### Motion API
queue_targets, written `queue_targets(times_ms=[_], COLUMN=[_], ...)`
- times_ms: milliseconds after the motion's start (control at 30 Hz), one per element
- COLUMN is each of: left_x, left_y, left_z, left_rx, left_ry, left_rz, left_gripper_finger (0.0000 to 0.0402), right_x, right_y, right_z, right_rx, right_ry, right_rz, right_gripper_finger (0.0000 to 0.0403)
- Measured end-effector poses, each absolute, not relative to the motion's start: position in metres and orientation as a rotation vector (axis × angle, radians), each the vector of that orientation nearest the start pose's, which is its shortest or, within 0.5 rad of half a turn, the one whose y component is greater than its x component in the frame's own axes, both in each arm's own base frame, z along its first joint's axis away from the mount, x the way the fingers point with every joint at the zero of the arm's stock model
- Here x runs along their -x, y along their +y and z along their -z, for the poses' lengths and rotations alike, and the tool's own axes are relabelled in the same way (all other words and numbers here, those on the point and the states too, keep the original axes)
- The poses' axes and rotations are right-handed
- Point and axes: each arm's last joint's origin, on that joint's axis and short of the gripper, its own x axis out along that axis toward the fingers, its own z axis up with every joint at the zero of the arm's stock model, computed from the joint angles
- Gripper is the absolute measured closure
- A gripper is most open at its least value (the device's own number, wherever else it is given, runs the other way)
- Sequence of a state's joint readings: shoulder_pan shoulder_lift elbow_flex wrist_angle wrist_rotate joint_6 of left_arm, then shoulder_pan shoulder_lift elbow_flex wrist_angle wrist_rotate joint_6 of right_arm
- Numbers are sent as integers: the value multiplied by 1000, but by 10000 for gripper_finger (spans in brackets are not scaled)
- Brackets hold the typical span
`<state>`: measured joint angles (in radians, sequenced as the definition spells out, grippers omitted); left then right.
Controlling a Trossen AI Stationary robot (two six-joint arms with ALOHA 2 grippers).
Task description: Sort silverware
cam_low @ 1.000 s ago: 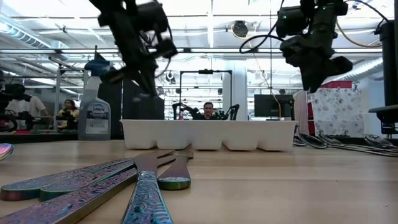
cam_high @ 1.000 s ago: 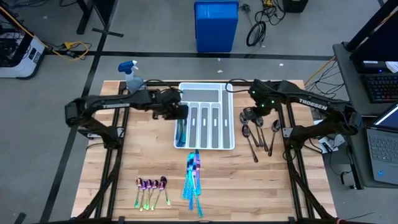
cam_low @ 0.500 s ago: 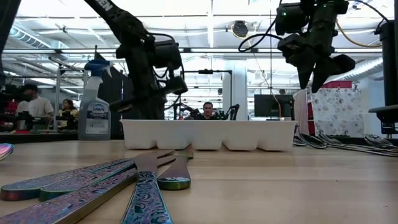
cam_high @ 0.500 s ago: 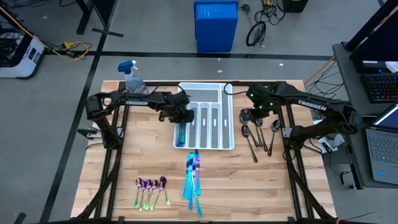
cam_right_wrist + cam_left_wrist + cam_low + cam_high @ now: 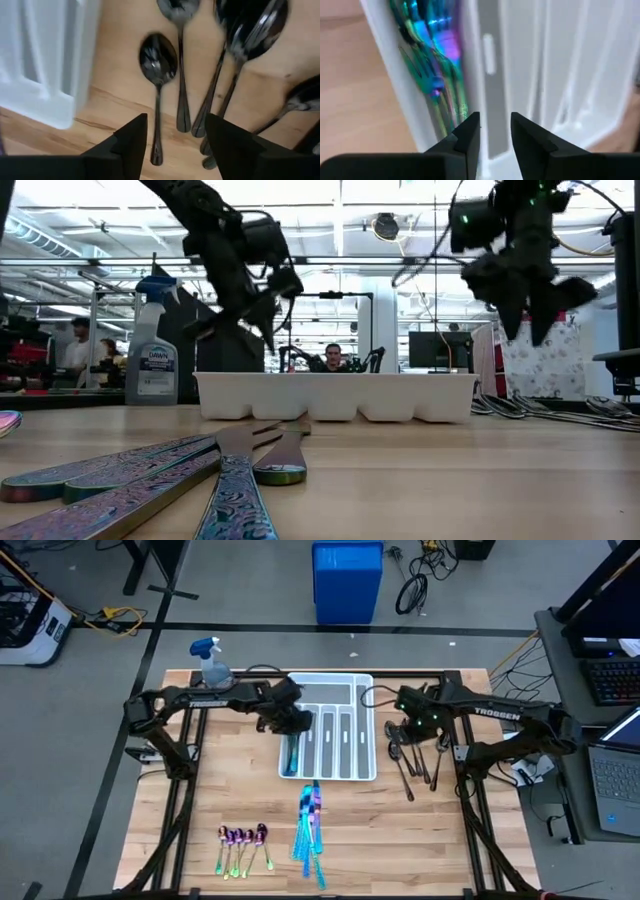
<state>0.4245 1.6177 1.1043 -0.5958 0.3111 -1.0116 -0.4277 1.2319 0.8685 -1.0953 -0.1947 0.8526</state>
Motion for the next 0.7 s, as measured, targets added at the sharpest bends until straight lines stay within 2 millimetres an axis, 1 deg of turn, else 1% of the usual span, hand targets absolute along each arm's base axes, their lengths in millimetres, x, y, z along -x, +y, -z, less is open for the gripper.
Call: queue_targets(times_ms=[67, 133, 233, 300, 367, 433, 567, 700], left_x=[-290, -288, -282, -278, -274, -270, -267, -267], left_y=[124, 125, 126, 127, 129, 130, 133, 133], left_z=[-226, -238, -252, -259, -264, -264, -266, -267], left_rx=[1299, 1283, 1245, 1225, 1224, 1230, 1246, 1258], left_ry=[899, 862, 825, 802, 783, 798, 793, 788], left_rz=[-604, -565, -529, -517, -519, -534, -525, -510], left_gripper_finger=[304, 303, 303, 303, 303, 303, 303, 303], right_x=[-177, -179, -183, -185, -187, -190, -194, -199], right_y=[-72, -70, -66, -65, -63, -63, -65, -61], right_z=[-213, -205, -198, -196, -195, -192, -183, -174], right_rx=[-1154, -1138, -1086, -1028, -943, -872, -839, -807], right_ry=[1277, 1259, 1242, 1220, 1221, 1218, 1262, 1331], right_rz=[767, 724, 666, 670, 687, 687, 683, 645], right_gripper_finger=[212, 205, 189, 176, 161, 147, 133, 132])
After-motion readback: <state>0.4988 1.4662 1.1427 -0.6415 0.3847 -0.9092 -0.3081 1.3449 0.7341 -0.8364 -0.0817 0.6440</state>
